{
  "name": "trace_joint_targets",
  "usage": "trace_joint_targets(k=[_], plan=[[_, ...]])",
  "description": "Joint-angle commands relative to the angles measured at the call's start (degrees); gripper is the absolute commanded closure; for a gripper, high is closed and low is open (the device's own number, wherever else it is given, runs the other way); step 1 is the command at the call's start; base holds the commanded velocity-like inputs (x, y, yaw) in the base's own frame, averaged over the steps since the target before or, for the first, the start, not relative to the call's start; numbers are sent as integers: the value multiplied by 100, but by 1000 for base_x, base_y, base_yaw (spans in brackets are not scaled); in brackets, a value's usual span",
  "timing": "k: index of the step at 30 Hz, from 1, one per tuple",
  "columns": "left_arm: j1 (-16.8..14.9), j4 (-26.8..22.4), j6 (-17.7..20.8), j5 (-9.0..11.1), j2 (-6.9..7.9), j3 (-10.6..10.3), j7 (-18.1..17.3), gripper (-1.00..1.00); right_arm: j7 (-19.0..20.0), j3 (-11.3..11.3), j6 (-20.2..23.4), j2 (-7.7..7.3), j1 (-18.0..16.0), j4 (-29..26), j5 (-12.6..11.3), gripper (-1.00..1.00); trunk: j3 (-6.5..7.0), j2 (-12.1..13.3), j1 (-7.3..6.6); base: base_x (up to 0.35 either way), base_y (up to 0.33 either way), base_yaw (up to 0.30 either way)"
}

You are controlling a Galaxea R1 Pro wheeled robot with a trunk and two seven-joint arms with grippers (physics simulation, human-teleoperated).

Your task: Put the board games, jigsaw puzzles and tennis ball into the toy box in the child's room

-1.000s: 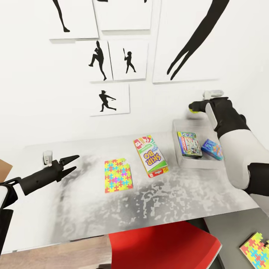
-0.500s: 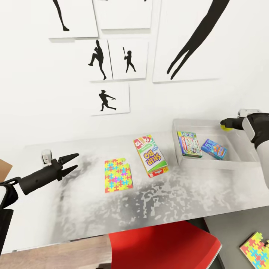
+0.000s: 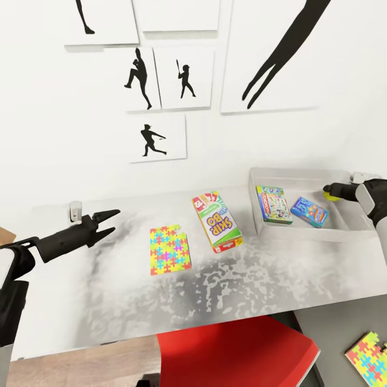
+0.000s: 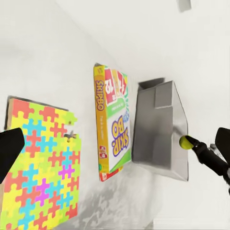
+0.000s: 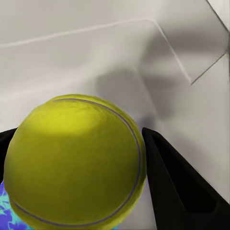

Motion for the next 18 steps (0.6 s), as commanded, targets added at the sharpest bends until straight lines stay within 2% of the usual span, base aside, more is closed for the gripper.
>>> trace_joint_targets(k=[1, 4, 8, 12, 18], plan=[[-43, -5, 20, 159, -6, -48, 163, -100, 12, -71, 25, -1, -4, -6, -31, 100, -17, -9, 2, 0, 0, 0], [-130, -7, 20, 482, -21, -169, 469, -100, 15, -153, 15, -7, -2, -6, -49, 100, -44, -9, 2, 0, 0, 0], [-259, -9, 20, 651, -32, -242, 636, -100, 20, -191, -236, 8, 0, -2, -57, 100, -80, -9, 2, 0, 0, 0], [-366, -9, 20, 711, -38, -380, 703, -100, 22, -200, -513, 51, 4, 8, -60, 100, -115, -9, 2, 0, 0, 0], [-418, -9, 26, 746, -40, -473, 728, -100, 23, -205, -810, 105, 12, 30, -61, 100, -169, -9, 2, 0, 0, 0]])
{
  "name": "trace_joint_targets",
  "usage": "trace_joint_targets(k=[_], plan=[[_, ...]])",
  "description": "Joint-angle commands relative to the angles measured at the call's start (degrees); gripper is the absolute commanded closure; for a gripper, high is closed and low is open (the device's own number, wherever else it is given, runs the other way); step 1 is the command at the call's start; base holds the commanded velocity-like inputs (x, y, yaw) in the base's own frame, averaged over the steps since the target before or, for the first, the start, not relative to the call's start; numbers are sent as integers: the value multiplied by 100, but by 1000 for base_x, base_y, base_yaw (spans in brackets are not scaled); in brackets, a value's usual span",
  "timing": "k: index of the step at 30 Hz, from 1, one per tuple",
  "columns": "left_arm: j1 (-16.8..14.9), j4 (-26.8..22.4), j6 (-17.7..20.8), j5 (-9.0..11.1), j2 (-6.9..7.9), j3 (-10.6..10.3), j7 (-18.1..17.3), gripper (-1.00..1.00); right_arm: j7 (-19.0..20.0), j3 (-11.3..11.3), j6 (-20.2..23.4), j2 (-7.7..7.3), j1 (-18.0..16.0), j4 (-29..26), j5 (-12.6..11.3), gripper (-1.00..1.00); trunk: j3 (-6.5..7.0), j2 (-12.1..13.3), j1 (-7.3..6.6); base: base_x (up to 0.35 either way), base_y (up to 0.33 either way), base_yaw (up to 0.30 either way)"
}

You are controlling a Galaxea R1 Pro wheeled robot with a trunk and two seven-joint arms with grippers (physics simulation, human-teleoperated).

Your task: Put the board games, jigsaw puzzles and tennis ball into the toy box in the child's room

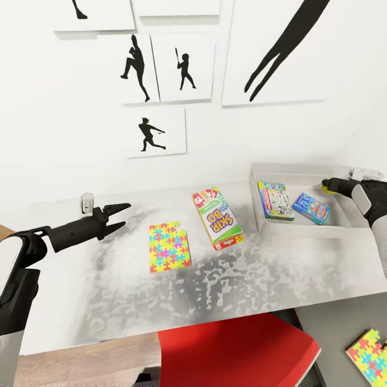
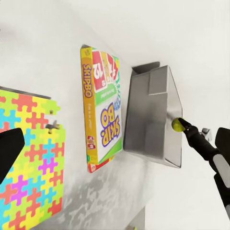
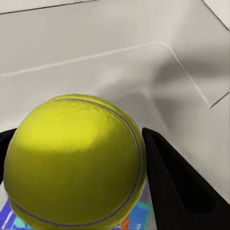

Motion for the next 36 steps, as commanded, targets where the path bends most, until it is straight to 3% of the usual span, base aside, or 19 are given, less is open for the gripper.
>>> trace_joint_targets(k=[1, 22, 23, 36], plan=[[-5, -4, 17, 60, 0, 2, 60, -100, 18, -36, 13, 4, -3, 6, -24, 100, -17, -9, 2, 0, 0, 0], [-8, -4, 17, 64, 0, -4, 59, -100, 9, -62, -636, -64, -3, 389, -89, 100, -194, -9, 2, 0, 0, 0], [-8, -4, 17, 64, 0, -4, 59, -100, 9, -62, -648, -67, -3, 389, -96, -100, -197, -9, 2, 0, 0, 0], [-8, -4, 17, 69, 0, -4, 59, -100, 23, -66, -693, -84, 41, 377, -127, -100, -201, -9, 2, 0, 0, 0]])
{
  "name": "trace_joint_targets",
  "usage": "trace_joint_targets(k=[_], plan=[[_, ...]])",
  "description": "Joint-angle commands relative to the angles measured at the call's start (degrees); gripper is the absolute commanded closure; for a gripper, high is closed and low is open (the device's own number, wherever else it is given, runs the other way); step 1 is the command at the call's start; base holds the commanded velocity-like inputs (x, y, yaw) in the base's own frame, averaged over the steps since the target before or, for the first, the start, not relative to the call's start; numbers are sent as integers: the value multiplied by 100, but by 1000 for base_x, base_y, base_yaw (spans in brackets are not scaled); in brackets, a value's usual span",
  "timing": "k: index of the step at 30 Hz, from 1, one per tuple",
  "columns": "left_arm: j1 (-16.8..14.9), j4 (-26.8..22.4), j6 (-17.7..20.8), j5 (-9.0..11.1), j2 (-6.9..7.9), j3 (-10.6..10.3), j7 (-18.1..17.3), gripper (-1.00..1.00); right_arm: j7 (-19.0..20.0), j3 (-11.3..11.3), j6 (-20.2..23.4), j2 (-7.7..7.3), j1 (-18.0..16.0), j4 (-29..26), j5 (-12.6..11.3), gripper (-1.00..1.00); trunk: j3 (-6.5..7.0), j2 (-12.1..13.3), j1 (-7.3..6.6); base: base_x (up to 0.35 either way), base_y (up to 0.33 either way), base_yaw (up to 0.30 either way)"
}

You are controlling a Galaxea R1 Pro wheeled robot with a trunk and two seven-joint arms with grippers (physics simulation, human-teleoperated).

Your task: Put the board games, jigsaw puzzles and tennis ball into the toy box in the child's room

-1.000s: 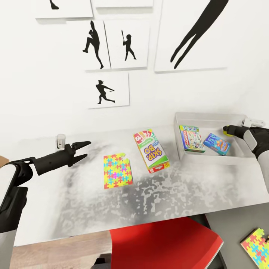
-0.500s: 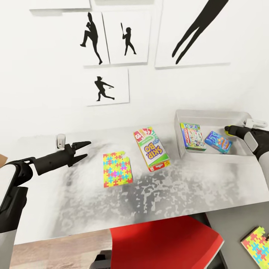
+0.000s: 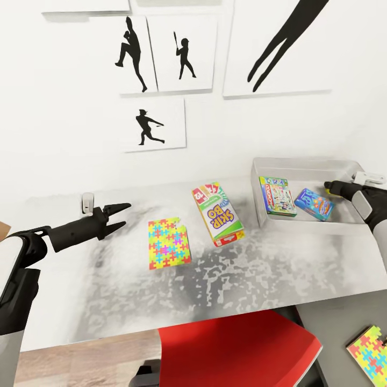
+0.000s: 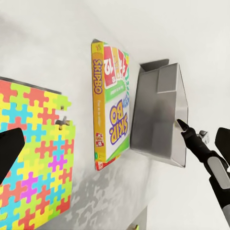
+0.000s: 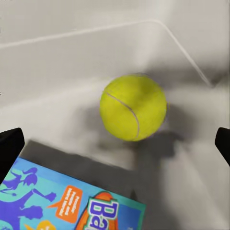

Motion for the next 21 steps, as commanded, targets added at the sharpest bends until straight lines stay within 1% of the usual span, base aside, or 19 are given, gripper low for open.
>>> trace_joint_targets(k=[1, 4, 5, 8, 9, 10, 11, 12, 13, 15, 16, 17, 18, 20, 21], plan=[[-4, -3, 17, 57, 0, 3, 60, -100, 33, -26, 30, -1, -1, -19, -16, -100, -7, -8, 3, 0, 0, 0], [3, -3, 17, 55, 0, -2, 61, -100, 48, -25, 10, -2, 36, -89, -14, -100, -7, -8, 3, 0, 0, 0], [10, -3, 17, 53, 0, -3, 64, -100, 51, -25, -20, 3, 80, -206, -13, -100, -7, -8, 3, 0, 0, 0], [19, -3, 14, 48, 5, -4, 72, -100, 53, -24, -16, 20, 356, -671, -14, -100, -7, -8, 3, 0, 0, 0], [26, -3, 11, 44, 7, -4, 76, -100, 54, -24, 27, 29, 607, -1017, -19, -100, -7, -8, 3, 0, 0, 0], [29, 3, 8, 0, 14, -7, 113, -100, 55, -22, 139, 53, 975, -1435, -52, -100, -7, -8, 3, 0, 0, 0], [33, 21, 6, -44, 19, -13, 276, -100, 47, -21, 299, 84, 1441, -1978, -151, -100, -7, -8, 3, 0, 0, 0], [39, 38, 4, -59, 15, -18, 563, -100, 39, -25, 500, 115, 1907, -2649, -343, -100, -7, -8, 3, 0, 0, 0], [42, 38, 11, -42, 12, -21, 986, -100, 30, -33, 902, 151, 2513, -3859, -795, -100, -7, -8, 3, 0, 0, 0], [44, 29, 14, -33, 11, -21, 1153, -100, 16, -38, 1182, 170, 2915, -4608, -1097, -100, -7, -8, 3, 0, 0, 0], [46, 27, 16, -27, 7, -22, 1259, -100, 7, -59, 1387, 185, 3286, -5246, -1323, -100, -7, -8, 3, 0, 0, 0], [47, 24, 17, -23, 5, -25, 1327, -100, 1, -116, 1520, 197, 3577, -5760, -1470, -100, -7, -8, 3, 0, 0, 0], [47, 19, 17, -21, 3, -27, 1371, -100, -3, -207, 1612, 206, 3777, -6146, -1565, -100, -7, -8, 3, 0, 0, 0], [48, 12, 17, -18, 2, -29, 1409, -100, -3, -328, 1704, 213, 3953, -6504, -1648, -100, -7, -8, 3, 0, 0, 0], [48, 11, 17, -18, 1, -31, 1417, -100, -3, -356, 1724, 214, 3990, -6584, -1667, -100, -7, -8, 3, 0, 0, 0]])
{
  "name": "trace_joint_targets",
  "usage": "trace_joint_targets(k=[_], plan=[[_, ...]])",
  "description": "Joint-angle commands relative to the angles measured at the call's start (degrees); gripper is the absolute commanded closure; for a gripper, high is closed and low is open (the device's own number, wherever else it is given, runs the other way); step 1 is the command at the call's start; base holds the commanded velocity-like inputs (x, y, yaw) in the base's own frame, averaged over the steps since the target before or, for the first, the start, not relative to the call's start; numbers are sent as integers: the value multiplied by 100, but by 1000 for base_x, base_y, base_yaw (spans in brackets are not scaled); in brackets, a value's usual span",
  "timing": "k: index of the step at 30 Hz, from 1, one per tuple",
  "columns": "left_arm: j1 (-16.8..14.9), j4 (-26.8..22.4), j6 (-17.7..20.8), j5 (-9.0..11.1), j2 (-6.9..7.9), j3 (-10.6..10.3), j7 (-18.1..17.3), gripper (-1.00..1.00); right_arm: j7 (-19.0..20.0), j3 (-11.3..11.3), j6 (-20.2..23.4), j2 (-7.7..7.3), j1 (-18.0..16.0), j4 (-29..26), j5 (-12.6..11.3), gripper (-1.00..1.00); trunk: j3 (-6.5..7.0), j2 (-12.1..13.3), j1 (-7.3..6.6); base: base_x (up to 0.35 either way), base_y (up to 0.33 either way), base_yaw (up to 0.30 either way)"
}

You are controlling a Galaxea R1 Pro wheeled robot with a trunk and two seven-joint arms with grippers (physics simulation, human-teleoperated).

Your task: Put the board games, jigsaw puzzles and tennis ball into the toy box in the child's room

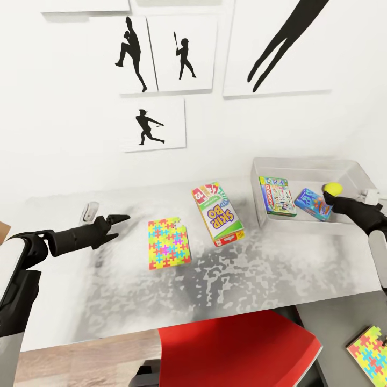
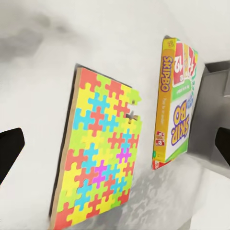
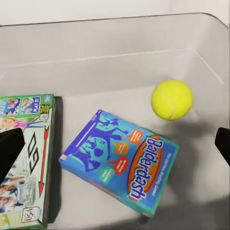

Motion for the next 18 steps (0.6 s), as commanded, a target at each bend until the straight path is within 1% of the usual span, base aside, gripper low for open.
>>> trace_joint_targets(k=[1, 3, 4, 5, 7, 8, 10, 11, 14, 16, 18], plan=[[-4, -6, 15, 58, 0, 1, 71, -100, 28, -54, 63, -2, 51, -127, -32, -100, -7, -8, 3, 0, 0, 0], [-1, -7, 15, 58, -1, -1, 80, -100, 32, -91, 83, -5, 88, -225, -50, -100, -7, -8, 3, 0, 0, 0], [1, -9, 15, 58, -2, -2, 83, -100, 37, -144, 97, -6, 143, -374, -61, -100, -7, -8, 3, 0, 0, 0], [2, -9, 15, 57, -5, -3, 81, -100, 44, -224, 110, -9, 253, -589, -70, -100, -7, -8, 3, 0, 0, 0], [1, -12, 15, 58, -9, -4, 79, -100, 59, -357, 119, -15, 420, -779, -84, -100, -7, -8, 3, 0, 0, 0], [-2, -14, 15, 58, -12, -4, 64, -100, 98, -519, 127, -28, 601, -896, -113, -100, -7, -8, 3, 0, 0, 0], [-4, -16, 15, 58, -15, -2, 22, -100, 191, -653, 135, -31, 731, -969, -135, -100, -7, -8, 3, 0, 0, 0], [1, -16, 15, 59, -13, -2, -77, -100, 297, -743, 147, -31, 814, -1016, -147, -100, -7, -8, 3, 0, 0, 0], [14, -14, 15, 57, -11, -4, -361, -100, 428, -859, 289, -36, 897, -1073, -162, -100, -7, -8, 3, 0, 0, 0], [19, -12, 13, 56, -10, -4, -453, -100, 473, -898, 436, -31, 917, -1095, -167, -100, -7, -8, 3, -88, 0, 0], [20, -11, 11, 53, -10, -4, -473, -100, 487, -906, 470, -31, 922, -1099, -168, -100, -7, -8, 3, -222, 0, 0]])
